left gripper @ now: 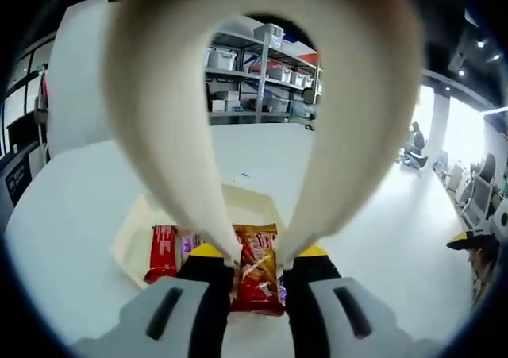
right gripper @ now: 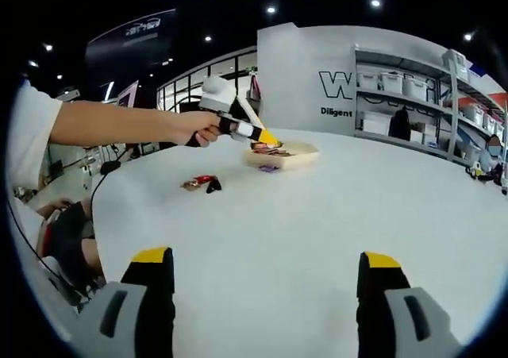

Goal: Place the target food into the container with the food tongs after gripping and lifting it, then release it inside without dropping or visibly crushing the food.

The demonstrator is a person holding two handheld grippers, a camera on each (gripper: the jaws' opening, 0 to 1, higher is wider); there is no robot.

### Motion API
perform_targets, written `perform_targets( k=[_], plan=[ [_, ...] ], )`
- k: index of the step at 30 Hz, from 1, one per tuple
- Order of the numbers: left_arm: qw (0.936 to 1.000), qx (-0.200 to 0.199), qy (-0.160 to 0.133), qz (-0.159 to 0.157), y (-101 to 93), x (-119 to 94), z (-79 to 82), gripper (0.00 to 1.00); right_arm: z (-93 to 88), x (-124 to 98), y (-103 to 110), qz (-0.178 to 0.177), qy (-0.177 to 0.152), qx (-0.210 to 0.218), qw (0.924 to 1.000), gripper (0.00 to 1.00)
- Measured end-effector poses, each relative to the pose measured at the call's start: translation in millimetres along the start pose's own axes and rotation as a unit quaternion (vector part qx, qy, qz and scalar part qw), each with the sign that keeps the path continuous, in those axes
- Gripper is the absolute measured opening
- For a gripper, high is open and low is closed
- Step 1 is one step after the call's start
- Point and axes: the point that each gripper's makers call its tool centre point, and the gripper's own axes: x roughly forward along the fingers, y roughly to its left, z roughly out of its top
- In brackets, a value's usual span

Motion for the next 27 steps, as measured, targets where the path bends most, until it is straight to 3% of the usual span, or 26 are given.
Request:
perform_targets(
  k=[6,14,27],
  plan=[
    [1.0000,0.005,0.005,0.000,2.4,15,4.3,0.23,-3.8,-2,-11,-0.010,0.004,0.009,0.9999,0.94],
    [0.9996,0.005,0.027,-0.002,2.6,34,-4.6,0.23,-7.6,-4,-17,-0.015,0.008,0.014,0.9998,0.94],
    [0.9996,0.009,0.026,0.011,9.0,56,-8.6,0.24,-13.7,-4,-27,-0.024,0.020,0.015,0.9994,0.94]
  ],
)
